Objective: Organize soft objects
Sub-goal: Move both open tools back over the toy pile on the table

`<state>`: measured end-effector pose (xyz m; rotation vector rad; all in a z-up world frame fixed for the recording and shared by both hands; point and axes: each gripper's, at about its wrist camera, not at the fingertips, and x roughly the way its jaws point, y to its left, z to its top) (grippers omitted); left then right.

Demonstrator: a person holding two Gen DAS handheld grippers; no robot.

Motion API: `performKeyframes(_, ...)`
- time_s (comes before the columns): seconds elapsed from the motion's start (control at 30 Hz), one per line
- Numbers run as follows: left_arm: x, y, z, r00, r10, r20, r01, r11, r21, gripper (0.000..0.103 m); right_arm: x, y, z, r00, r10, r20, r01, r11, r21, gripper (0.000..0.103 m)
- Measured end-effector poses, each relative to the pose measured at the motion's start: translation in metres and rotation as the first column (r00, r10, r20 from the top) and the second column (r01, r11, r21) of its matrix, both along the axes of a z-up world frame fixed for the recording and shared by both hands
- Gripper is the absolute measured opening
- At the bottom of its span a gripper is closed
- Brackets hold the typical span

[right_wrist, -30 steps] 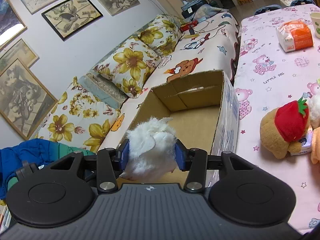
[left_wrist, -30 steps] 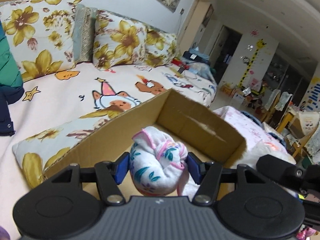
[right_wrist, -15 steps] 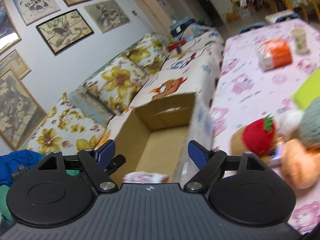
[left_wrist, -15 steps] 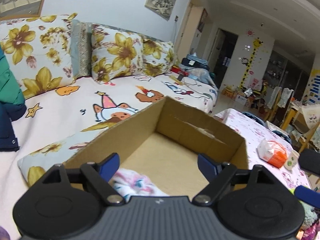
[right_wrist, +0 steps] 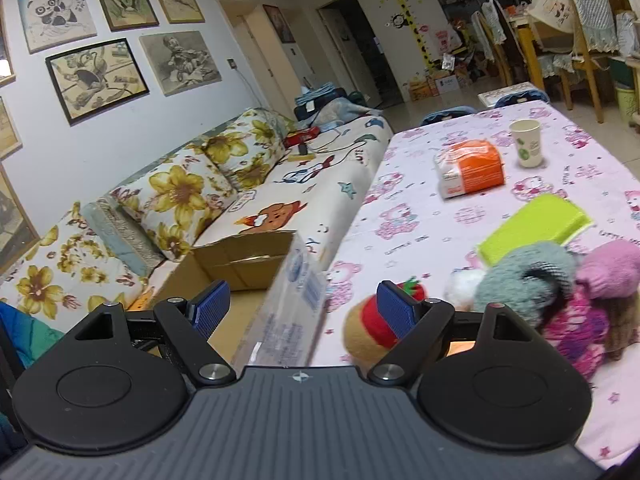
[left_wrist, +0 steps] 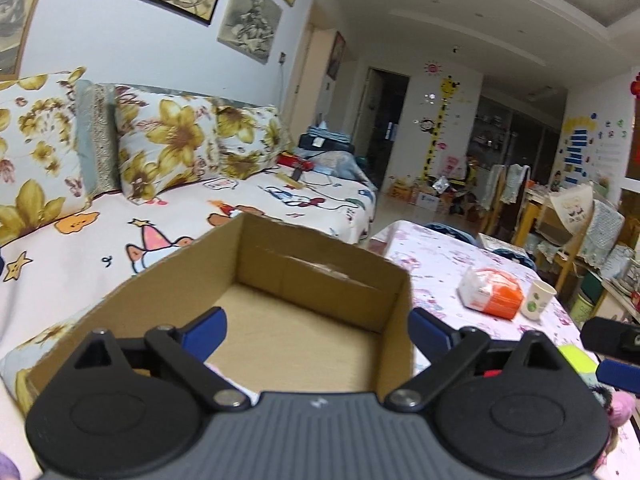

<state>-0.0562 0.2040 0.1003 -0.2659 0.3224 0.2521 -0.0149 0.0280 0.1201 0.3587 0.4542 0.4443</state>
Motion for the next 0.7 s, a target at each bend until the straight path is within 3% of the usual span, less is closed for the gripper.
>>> performKeyframes(0.33,0.005,-0.026,-0.001,0.997,-0.068,0.021,0.067,0.997,0.032,0.102,-0.009,-0.014,-0.004,0.996,-0.079,0.049,0.082,0.994,-0.069,0.103)
performKeyframes(0.7,0.013,-0.055,-0.007,0.99,-0.143,-0.009,0.143,0.988,0.057,0.102,-0.015,-0.028,-0.011,0.987,-0.127,0.098,0.138,0.984,-0.111,0.103)
